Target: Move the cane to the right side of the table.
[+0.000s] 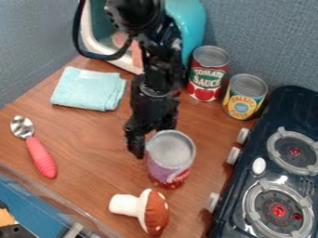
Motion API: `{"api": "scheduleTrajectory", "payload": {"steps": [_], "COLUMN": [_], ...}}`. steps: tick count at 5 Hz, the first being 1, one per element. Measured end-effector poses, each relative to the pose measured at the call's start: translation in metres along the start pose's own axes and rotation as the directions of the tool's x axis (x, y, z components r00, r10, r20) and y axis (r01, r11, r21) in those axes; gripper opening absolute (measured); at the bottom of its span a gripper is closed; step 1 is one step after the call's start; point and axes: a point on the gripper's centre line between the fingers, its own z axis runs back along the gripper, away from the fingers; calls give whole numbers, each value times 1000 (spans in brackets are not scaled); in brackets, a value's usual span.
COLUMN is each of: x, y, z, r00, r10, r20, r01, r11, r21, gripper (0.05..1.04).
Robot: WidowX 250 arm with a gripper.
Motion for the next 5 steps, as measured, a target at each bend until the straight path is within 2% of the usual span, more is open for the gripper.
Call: {"api": "scheduleTrajectory", "payload": {"steps": [1,2,3,4,5], "x": [-16,-17,-6,13,37], "y": [-1,0,1,7,14], "z": [6,14,25,46,69], "r00": [998,997,999,998,997], "r10": [-69,-70,-33,14,50], "r20": [12,21,34,55,51], "r01": [69,71,34,-10,-41], "r11": [998,997,998,997,988], "r21": [-12,-24,-50,-81,-151], "gripper": [1001,1001,1001,1001,1001]}}
